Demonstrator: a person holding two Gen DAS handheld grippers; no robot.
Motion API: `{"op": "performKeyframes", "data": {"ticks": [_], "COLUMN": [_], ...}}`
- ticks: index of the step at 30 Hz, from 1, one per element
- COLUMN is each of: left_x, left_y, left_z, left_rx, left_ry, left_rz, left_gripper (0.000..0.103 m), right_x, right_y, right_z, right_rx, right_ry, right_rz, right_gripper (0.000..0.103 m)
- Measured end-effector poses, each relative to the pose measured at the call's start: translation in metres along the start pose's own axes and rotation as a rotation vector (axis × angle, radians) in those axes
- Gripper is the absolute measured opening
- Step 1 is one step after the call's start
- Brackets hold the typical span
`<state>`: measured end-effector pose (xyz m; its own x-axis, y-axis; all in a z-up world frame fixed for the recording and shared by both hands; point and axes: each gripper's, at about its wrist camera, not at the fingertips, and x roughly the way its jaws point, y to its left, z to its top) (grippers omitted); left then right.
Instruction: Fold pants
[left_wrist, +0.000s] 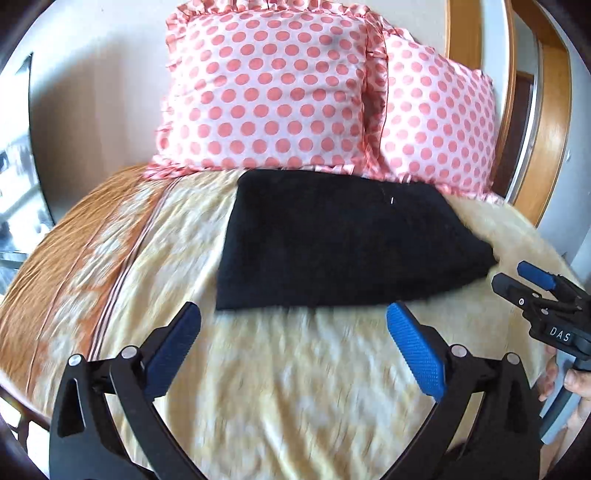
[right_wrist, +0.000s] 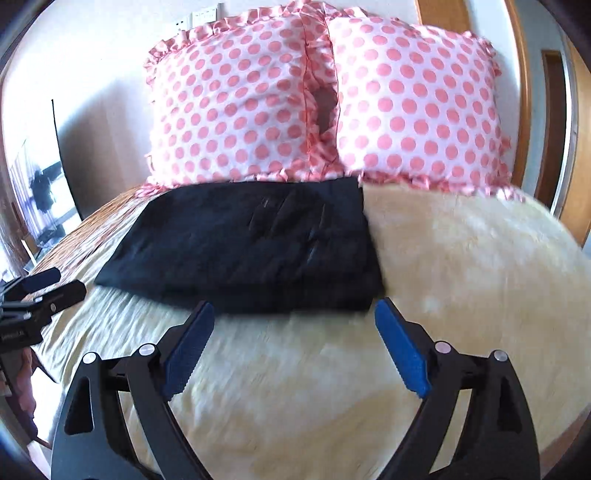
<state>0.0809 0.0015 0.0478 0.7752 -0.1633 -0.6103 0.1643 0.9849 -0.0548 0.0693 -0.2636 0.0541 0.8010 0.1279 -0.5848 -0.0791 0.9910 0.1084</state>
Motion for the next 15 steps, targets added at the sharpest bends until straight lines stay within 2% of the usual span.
{"op": "performKeyframes", "data": {"ticks": [4,7,15], "left_x": [-0.001,0.005,0.021], "left_y": [-0.001,0.003,0.005], "left_z": [-0.022,-0.029,-0.039], "left_rx": [0.01,0.002,-0.014], "left_ry": [0.016,0.023,0.059], "left_rz": [0.034,0.061,0.051], "left_gripper": [0.101,0.101,0.101], "right_x": [0.004,0.009,0.018], "right_y": [0.012,0.019,0.019], "right_z": [-0.021,-0.028,-0.033], "right_rx": [0.015,-0.01,0.032], "right_ry": [0.034,0.043,0.059], "right_rz": [-0.007,-0.048,-0.074], "right_gripper": [0.09,0.092,0.094]}}
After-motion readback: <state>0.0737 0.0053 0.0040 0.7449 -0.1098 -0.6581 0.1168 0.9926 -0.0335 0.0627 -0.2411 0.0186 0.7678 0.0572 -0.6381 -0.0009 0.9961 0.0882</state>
